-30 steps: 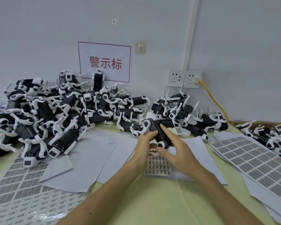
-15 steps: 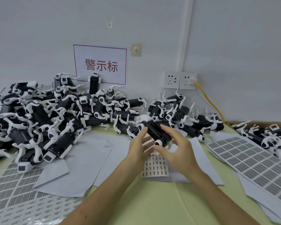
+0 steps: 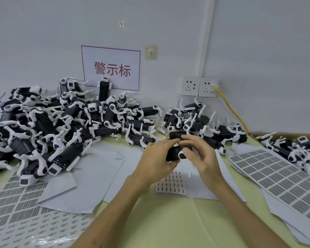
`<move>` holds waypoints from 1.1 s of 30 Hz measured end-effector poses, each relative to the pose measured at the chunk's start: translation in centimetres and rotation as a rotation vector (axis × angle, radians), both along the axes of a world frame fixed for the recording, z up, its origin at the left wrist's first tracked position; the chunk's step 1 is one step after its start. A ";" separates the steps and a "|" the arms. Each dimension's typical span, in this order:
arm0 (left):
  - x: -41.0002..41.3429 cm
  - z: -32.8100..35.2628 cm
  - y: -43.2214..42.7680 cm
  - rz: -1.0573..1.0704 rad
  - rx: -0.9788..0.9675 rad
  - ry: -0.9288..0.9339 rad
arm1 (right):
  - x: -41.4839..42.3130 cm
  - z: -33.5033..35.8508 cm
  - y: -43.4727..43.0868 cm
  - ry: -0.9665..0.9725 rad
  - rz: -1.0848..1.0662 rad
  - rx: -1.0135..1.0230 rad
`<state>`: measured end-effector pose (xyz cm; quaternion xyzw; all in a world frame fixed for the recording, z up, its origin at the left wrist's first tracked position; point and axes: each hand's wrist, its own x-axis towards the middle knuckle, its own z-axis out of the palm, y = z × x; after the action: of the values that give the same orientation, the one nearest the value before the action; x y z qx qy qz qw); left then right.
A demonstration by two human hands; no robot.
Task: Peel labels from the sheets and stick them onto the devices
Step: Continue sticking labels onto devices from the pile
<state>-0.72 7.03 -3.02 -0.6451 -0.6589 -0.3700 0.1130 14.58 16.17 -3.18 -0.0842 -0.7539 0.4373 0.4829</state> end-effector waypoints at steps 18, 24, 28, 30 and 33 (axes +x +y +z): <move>-1.2 0.5 -0.4 0.013 -0.047 -1.496 | -0.9 -1.2 0.5 -0.568 -0.096 -0.327; -1.5 0.7 -0.5 0.025 -0.042 -1.510 | -1.0 -1.0 0.4 -0.561 -0.175 -0.252; -1.8 0.7 -0.7 0.016 -0.043 -1.501 | -0.6 -0.6 0.7 -0.438 -0.238 -0.267; -2.0 0.6 -0.7 -0.007 -0.085 -1.521 | -0.5 -0.5 0.6 -0.386 -0.260 -0.231; -2.7 0.9 -1.0 -0.016 -0.175 -1.565 | -0.5 -0.5 0.6 -0.347 -0.296 -0.223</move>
<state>-3.39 6.05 -2.12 -0.2083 -0.5690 -0.6643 -0.4377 14.08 16.75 -3.73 -0.3202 -0.7521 0.4215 0.3927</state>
